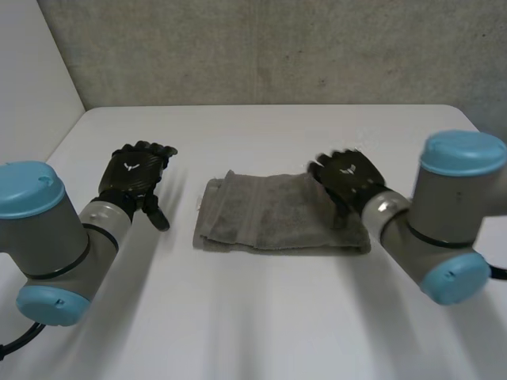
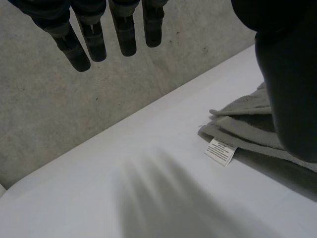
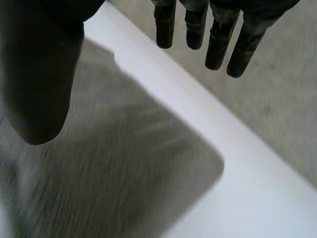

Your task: Fold the towel.

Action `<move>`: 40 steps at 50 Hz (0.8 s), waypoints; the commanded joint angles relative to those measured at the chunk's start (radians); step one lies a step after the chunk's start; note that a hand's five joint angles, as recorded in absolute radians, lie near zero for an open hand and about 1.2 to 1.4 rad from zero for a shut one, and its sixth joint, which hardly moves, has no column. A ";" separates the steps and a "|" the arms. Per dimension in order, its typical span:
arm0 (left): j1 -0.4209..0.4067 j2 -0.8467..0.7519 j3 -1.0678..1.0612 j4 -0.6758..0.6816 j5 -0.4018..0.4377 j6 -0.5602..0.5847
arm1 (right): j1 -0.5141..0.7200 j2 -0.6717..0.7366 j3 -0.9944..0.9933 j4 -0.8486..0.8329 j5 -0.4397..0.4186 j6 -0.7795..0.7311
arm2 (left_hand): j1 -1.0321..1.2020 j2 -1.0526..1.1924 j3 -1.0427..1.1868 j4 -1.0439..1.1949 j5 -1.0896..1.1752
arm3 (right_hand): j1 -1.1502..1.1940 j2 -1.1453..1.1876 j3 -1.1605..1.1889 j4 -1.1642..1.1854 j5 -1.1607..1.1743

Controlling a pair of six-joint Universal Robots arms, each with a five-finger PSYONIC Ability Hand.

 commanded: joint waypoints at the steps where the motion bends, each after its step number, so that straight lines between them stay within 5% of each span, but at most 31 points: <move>1: -0.017 -0.002 0.000 0.000 0.000 0.001 | -0.091 0.000 0.165 -0.046 -0.013 -0.004 | -0.080 -0.079 -0.060 -0.082 -0.213 | 0.157 0.139 0.146 0.136 0.156; 2: -0.020 -0.002 0.000 0.000 -0.002 0.001 | -0.091 0.000 0.165 -0.046 -0.013 -0.004 | -0.080 -0.079 -0.060 -0.082 -0.213 | 0.159 0.140 0.147 0.138 0.158; 7: -0.035 -0.002 -0.001 0.000 -0.002 0.002 | -0.114 0.008 0.176 -0.077 0.007 -0.021 | -0.080 -0.079 -0.060 -0.082 -0.213 | 1.108 1.089 1.096 1.087 1.107; 9: -0.038 -0.002 -0.003 0.000 -0.002 0.003 | -0.116 -0.003 0.173 -0.078 0.019 -0.032 | -0.080 -0.079 -0.060 -0.082 -0.213 | 1.161 1.143 1.150 1.140 1.160; 21: -0.043 0.015 0.011 0.000 -0.002 0.001 | -0.076 -0.057 0.096 -0.072 0.086 -0.230 | -0.080 -0.079 -0.060 -0.082 -0.213 | 1.162 1.143 1.150 1.141 1.161; 26: -0.043 0.018 0.049 -0.002 -0.006 -0.004 | 0.143 -0.020 -0.055 -0.078 -0.008 -0.300 | -0.080 -0.079 -0.060 -0.082 -0.213 | 1.162 1.143 1.150 1.141 1.161; 34: -0.040 0.018 0.113 -0.003 -0.014 -0.008 | 0.306 0.186 -0.213 -0.034 -0.168 -0.326 | -0.080 -0.079 -0.060 -0.082 -0.213 | 1.162 1.143 1.150 1.141 1.161; 38: -0.040 0.018 0.129 -0.003 -0.014 -0.024 | 0.332 0.200 -0.235 -0.009 -0.158 -0.313 | -0.080 -0.079 -0.060 -0.082 -0.213 | 1.162 1.143 1.150 1.141 1.161; 39: -0.041 0.018 0.135 -0.003 -0.014 -0.036 | 0.334 0.197 -0.240 -0.009 -0.136 -0.294 | -0.080 -0.079 -0.060 -0.082 -0.213 | 0.817 0.798 0.805 0.796 0.816; 40: -0.043 0.018 0.140 -0.003 -0.014 -0.050 | 0.334 0.197 -0.240 -0.009 -0.136 -0.294 | -0.080 -0.079 -0.060 -0.082 -0.213 | 0.814 0.795 0.802 0.792 0.813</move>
